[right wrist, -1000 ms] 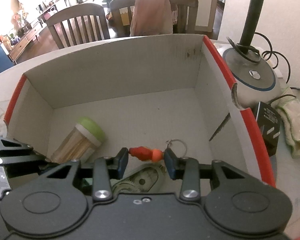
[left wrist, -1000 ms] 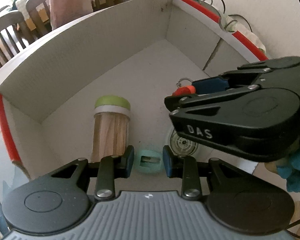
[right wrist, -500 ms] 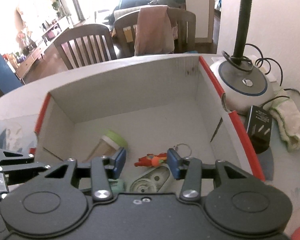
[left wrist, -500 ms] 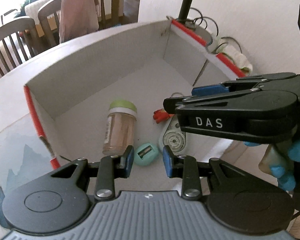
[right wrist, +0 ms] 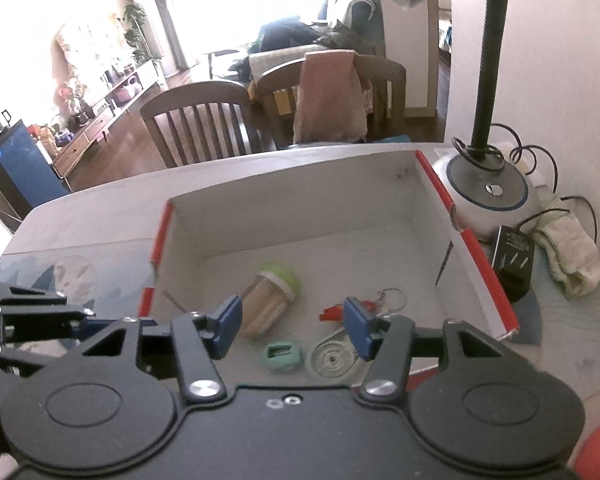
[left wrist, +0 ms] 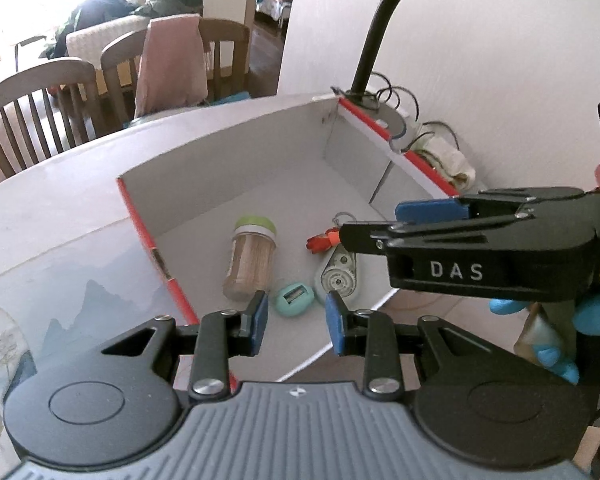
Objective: Organize rigid objects
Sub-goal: 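Withdraw both grippers from the box back over the remaining items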
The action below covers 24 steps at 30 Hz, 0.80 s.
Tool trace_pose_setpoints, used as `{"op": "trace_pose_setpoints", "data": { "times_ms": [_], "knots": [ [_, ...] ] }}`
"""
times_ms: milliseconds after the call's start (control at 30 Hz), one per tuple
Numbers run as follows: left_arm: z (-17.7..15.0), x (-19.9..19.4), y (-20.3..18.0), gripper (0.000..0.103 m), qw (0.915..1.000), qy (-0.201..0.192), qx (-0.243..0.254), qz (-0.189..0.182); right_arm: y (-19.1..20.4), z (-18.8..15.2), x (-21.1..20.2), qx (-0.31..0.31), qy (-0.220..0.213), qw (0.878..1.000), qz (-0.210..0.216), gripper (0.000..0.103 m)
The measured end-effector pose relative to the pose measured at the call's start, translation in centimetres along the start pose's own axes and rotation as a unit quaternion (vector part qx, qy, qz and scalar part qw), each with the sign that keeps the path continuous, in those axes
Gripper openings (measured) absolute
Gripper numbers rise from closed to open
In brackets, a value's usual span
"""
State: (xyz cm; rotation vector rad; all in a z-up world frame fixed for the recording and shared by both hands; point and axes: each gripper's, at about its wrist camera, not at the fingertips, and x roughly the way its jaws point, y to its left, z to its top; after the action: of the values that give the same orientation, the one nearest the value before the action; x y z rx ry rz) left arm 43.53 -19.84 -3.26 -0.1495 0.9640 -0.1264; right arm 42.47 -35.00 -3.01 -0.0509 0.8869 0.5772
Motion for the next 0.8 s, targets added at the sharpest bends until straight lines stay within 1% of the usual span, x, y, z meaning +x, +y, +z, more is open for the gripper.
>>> {"op": "trace_pose_setpoints", "data": {
  "times_ms": [233, 567, 733, 767, 800],
  "knots": [
    [-2.3, -3.8, 1.9, 0.030, 0.9995, -0.027, -0.007, -0.012, 3.0, -0.8, -2.8, -0.008, -0.026, 1.000, 0.012, 0.060],
    [-5.7, -9.9, 4.8, 0.030, 0.9970, -0.072, -0.006, -0.026, 8.1, -2.7, -5.6, -0.011, -0.053, 0.998, 0.029, 0.063],
    [-7.5, -12.2, 6.4, 0.031, 0.9958, -0.087, -0.006, -0.027, 11.0, -3.8, -6.6, -0.008, -0.065, 0.997, 0.041, 0.070],
    [-8.0, -12.7, 6.8, 0.035, 0.9956, -0.090, -0.006, -0.027, 11.5, -4.1, -6.8, -0.009, -0.067, 0.997, 0.042, 0.071],
    [-8.4, -13.2, 7.2, 0.047, 0.9953, -0.093, -0.006, -0.026, 12.1, -4.4, -7.1, -0.010, -0.070, 0.997, 0.044, 0.072]
  ]
}}
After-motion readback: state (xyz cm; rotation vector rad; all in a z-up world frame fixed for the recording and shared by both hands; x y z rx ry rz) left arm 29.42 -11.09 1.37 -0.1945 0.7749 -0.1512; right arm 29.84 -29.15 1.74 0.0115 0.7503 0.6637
